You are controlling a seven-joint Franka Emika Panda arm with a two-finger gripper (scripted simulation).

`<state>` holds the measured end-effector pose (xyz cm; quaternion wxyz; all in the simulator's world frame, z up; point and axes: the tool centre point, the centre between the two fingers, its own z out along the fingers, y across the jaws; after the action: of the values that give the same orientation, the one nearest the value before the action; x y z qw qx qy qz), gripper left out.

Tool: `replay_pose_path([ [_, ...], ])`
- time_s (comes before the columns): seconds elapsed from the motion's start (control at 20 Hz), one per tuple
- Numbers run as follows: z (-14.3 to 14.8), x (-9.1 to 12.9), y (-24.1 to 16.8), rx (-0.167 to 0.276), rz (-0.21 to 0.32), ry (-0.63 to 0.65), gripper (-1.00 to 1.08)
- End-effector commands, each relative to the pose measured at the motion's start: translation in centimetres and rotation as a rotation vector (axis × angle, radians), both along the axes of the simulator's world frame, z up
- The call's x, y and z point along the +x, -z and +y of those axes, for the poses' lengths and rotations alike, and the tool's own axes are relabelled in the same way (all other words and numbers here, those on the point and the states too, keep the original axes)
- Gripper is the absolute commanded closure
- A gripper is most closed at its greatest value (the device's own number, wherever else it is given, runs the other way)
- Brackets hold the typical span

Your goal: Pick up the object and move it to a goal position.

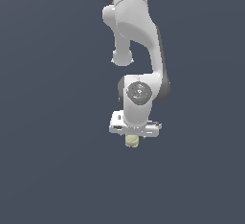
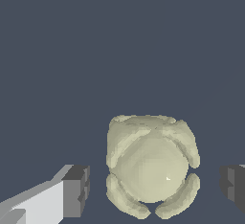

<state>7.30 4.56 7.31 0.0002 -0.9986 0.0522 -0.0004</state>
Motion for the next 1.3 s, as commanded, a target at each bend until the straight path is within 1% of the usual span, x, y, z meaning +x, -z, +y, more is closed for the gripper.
replay_pose_path([
  [0.0,0.0,-0.1,1.4,0.0,0.001,0.001,-0.92],
  [0.2,0.0,-0.1,3.1,0.0,0.001,0.001,-0.92],
  [0.45,0.0,0.1,3.4,0.0,0.001,0.002,-0.92],
  [0.5,0.0,0.1,3.4,0.0,0.001,0.002,1.08],
  [1.25,0.2,-0.2,3.1,0.0,0.001,0.002,1.08],
])
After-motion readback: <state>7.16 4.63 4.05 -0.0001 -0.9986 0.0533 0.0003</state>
